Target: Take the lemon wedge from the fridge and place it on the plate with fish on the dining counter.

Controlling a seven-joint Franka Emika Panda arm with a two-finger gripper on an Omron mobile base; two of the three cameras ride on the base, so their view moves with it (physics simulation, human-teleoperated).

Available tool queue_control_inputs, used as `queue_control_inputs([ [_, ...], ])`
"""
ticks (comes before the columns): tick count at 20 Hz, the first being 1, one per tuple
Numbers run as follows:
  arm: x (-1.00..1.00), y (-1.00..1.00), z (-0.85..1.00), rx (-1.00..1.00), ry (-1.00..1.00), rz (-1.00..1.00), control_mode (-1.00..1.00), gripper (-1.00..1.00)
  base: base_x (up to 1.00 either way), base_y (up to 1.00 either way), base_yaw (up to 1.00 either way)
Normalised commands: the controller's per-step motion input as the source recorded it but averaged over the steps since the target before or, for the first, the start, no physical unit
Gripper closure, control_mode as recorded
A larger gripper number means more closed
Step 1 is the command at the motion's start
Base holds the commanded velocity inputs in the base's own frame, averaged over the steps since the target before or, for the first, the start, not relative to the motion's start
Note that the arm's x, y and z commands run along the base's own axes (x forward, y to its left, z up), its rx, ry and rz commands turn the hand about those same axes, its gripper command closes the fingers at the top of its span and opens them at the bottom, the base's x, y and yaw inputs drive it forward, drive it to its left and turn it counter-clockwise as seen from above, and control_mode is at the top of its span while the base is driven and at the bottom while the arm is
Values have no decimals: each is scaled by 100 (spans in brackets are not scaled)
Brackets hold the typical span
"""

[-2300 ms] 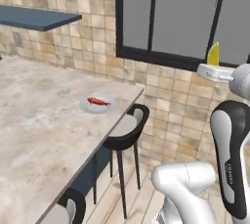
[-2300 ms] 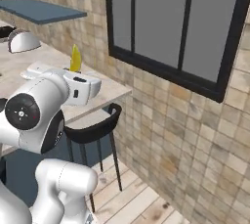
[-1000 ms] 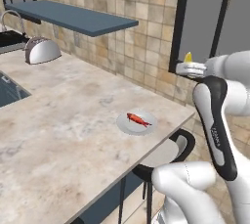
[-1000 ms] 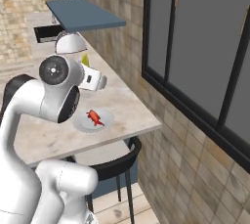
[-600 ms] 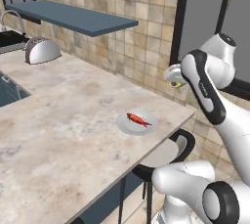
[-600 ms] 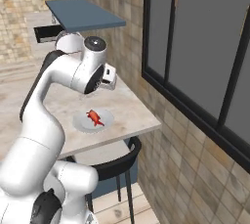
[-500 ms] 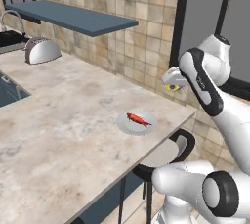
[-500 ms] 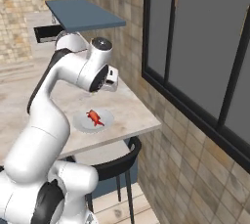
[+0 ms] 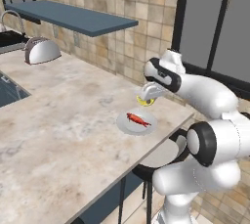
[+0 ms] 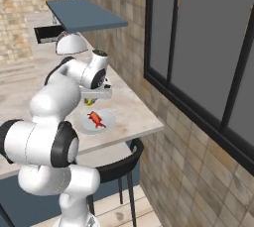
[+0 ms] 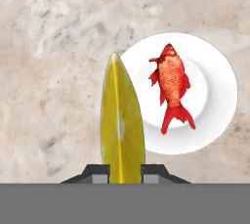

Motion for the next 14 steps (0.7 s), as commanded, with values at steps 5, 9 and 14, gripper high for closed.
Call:
queue_control_inputs([
  [5, 42, 46, -53, -14, 6, 9, -100, 100, 0, 0, 0],
  [9, 8, 11, -58, -11, 0, 0, -100, 100, 0, 0, 0],
  [14, 0, 15, -67, -4, 0, 0, -100, 100, 0, 0, 0],
])
